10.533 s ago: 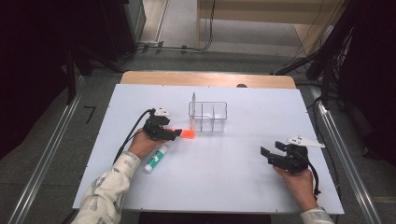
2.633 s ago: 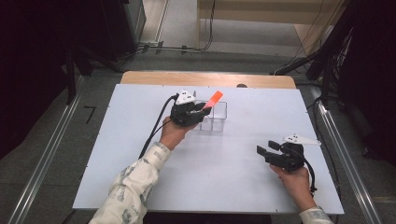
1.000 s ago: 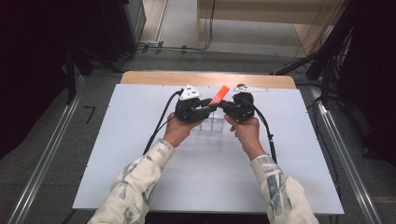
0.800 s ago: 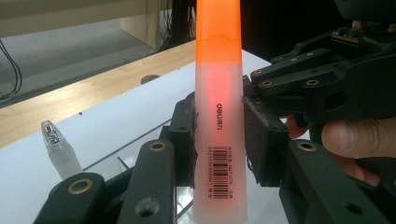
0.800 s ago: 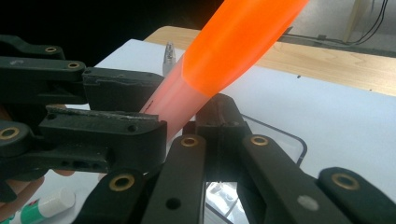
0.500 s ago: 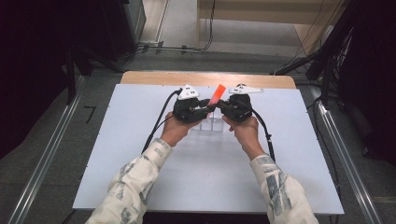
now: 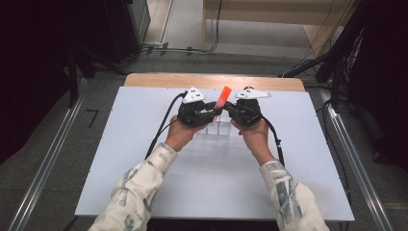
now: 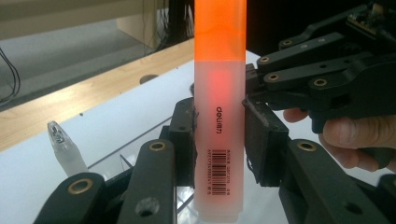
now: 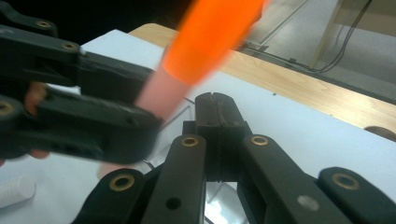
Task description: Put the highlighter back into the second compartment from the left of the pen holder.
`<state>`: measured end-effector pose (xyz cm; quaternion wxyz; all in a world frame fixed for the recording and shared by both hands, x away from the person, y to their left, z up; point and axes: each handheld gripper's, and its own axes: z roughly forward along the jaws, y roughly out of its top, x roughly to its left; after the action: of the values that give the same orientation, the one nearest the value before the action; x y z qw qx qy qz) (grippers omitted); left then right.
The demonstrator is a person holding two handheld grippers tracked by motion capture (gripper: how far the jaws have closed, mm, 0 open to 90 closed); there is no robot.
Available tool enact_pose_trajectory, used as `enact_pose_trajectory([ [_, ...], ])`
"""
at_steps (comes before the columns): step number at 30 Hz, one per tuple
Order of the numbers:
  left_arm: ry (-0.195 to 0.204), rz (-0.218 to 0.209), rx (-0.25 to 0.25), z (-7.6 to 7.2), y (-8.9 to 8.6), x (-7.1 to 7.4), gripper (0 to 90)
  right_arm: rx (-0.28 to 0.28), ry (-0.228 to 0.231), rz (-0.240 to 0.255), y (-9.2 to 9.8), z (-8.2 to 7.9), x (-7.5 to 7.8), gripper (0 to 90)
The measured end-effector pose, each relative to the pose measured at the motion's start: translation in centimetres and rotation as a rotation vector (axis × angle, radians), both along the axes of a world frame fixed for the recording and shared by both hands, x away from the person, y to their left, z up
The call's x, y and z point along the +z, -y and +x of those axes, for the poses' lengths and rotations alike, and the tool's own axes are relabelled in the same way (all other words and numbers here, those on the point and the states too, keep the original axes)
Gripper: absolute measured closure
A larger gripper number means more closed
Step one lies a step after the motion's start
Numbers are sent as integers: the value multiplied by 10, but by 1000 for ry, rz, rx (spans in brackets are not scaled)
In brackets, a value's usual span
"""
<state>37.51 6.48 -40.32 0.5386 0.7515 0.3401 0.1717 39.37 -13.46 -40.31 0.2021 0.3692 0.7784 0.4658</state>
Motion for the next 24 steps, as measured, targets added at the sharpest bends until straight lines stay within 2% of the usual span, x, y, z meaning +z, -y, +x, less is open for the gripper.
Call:
enact_pose_trajectory([
  [4,7,-23,27,1,-4,0,666,-26,-13,15,18,-3,-6,855],
  [8,-3,-35,44,3,-6,-2,666,-47,-25,26,38,-11,-14,814],
  [12,-7,-47,57,4,-7,-3,665,-61,-44,35,58,-17,-23,737],
  [20,-10,-63,76,6,-5,-3,665,-105,-104,-13,87,-29,-48,546],
  [24,-9,-62,84,7,-4,-4,665,-127,-134,-21,100,-37,-61,499],
])
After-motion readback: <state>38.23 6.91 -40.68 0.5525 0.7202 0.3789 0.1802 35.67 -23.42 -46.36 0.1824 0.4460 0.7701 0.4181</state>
